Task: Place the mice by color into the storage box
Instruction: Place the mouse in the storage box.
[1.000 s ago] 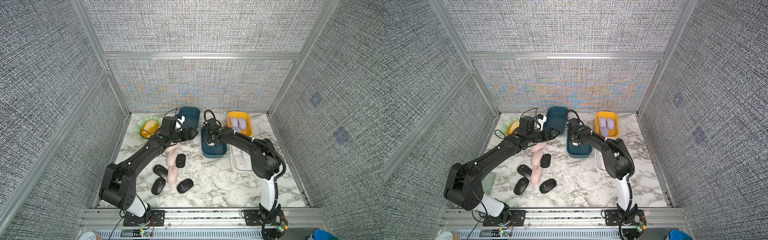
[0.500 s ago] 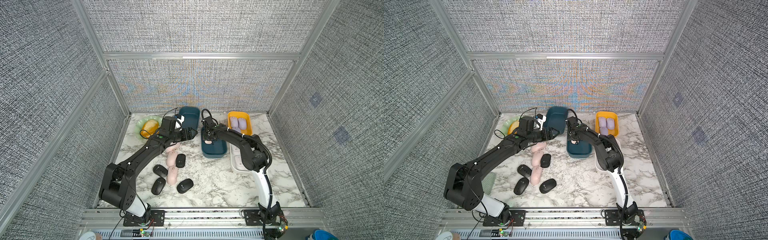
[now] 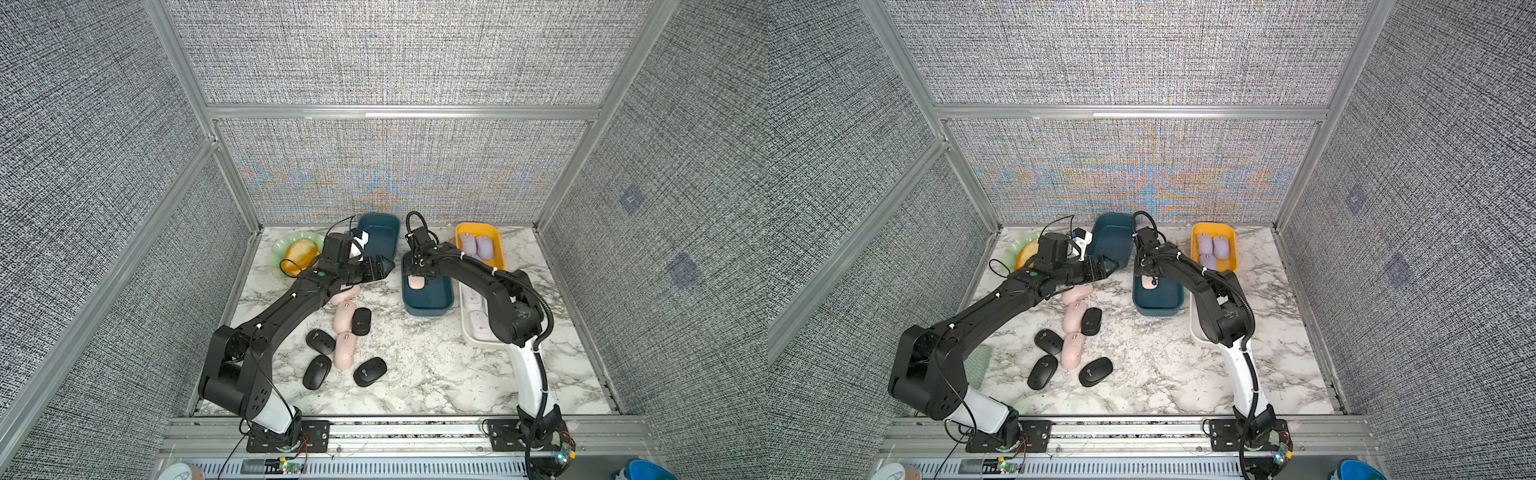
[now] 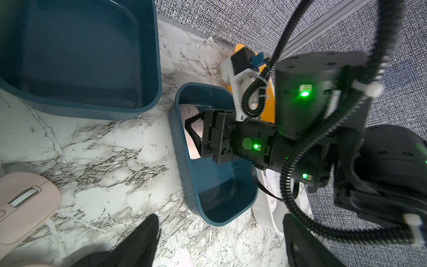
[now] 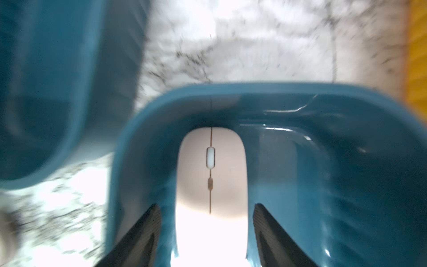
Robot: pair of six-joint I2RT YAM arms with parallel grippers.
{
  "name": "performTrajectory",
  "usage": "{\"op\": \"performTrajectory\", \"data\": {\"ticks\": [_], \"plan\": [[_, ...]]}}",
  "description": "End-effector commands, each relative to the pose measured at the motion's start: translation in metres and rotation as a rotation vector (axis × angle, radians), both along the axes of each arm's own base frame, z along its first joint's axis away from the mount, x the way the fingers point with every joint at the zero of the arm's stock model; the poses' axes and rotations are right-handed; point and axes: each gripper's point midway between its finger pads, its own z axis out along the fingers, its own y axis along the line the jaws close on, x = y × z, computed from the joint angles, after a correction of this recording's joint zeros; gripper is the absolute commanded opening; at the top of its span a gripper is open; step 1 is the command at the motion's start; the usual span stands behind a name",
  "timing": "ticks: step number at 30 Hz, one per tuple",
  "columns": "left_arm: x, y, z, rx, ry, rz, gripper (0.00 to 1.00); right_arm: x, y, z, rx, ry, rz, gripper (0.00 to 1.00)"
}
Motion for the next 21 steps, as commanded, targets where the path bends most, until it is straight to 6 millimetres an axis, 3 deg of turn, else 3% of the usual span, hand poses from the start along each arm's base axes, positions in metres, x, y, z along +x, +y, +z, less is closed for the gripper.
{"op": "performTrajectory", "data": {"ticks": [1, 6, 11, 15, 21], "plan": [[0.004, 0.005, 0.010, 0.000, -0.035, 0.021, 0.85, -0.007, -0.005, 0.026, 0.006, -0.039, -0.024, 0.66], [0.017, 0.035, 0.013, 0.004, -0.045, 0.128, 0.85, -0.043, 0.002, 0.073, 0.028, -0.134, -0.021, 0.65], [0.042, 0.095, 0.004, 0.034, -0.005, 0.331, 0.85, -0.117, 0.024, 0.088, -0.003, -0.211, -0.005, 0.63], [0.055, 0.131, -0.008, 0.071, 0.029, 0.434, 0.85, -0.175, 0.064, 0.076, 0.018, -0.207, 0.086, 0.63], [0.062, 0.148, -0.012, 0.051, 0.061, 0.457, 0.85, -0.250, 0.136, 0.034, 0.014, -0.112, 0.256, 0.66]]}}
